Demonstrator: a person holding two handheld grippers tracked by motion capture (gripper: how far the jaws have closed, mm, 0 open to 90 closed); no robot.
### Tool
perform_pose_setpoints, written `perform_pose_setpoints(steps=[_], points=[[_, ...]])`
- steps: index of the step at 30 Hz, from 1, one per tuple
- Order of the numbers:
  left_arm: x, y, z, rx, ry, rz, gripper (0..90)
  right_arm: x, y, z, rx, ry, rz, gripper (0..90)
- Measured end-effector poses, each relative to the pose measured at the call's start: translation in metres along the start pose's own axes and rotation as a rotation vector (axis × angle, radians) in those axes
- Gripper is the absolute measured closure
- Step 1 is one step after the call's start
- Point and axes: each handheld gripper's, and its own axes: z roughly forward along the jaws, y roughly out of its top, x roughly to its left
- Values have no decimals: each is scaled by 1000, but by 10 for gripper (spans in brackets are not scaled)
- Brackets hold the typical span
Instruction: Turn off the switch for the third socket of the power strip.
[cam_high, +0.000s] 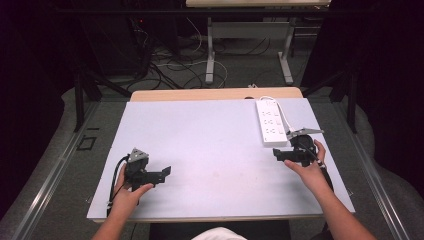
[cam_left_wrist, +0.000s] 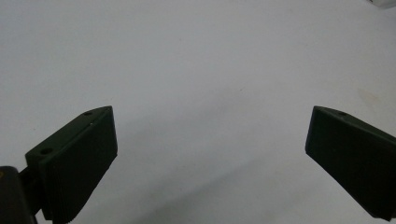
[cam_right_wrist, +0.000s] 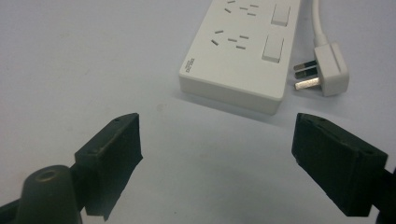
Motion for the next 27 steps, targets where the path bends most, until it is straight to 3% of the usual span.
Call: perform_pose_setpoints(steps=[7,27], points=[[0,1,0,-1,4,3,30,-3,15,-3,19,-12,-28,204],[1,1,-1,1,3,9,41,-13,49,-1,70,-32,-35,316]])
